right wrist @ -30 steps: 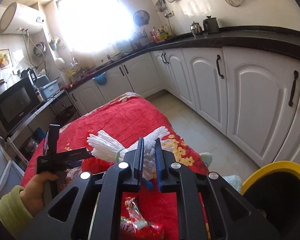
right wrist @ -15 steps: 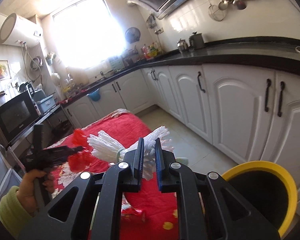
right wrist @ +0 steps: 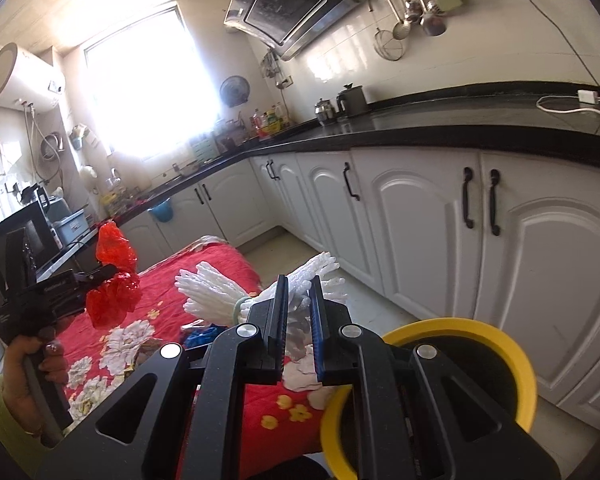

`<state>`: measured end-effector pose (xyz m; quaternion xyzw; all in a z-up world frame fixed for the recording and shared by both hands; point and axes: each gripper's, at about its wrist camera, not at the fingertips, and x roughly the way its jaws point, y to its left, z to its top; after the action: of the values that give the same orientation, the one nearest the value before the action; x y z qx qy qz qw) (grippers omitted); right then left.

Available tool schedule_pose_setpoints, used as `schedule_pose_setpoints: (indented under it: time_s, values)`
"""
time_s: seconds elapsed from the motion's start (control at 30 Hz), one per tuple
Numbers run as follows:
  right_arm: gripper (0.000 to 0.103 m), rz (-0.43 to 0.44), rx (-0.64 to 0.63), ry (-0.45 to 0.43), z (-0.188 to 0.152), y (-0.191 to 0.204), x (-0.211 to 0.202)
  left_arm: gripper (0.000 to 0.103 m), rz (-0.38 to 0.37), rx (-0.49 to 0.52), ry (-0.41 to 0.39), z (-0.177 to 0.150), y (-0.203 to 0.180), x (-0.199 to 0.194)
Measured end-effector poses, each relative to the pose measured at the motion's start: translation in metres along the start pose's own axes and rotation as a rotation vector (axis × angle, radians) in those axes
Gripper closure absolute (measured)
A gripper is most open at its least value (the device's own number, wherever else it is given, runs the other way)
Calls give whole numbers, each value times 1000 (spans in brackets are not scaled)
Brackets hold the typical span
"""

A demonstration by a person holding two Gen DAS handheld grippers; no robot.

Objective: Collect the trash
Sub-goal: 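Carry both items over the bin and open both tools to drop them inside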

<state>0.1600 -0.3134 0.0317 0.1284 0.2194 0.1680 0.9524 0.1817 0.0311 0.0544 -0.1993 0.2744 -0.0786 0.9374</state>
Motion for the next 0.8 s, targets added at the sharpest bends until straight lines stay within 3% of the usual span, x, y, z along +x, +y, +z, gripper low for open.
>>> schedule_pose_setpoints:
  time_s: [0.37,0.8]
  values:
    - [93,-69,8,-45,-1,-31,-38,74,-59,81,2,-25,-52,1]
    - [93,-129,16,-49,-13,-59,-53,74,-106,158,24,-53,-97,10]
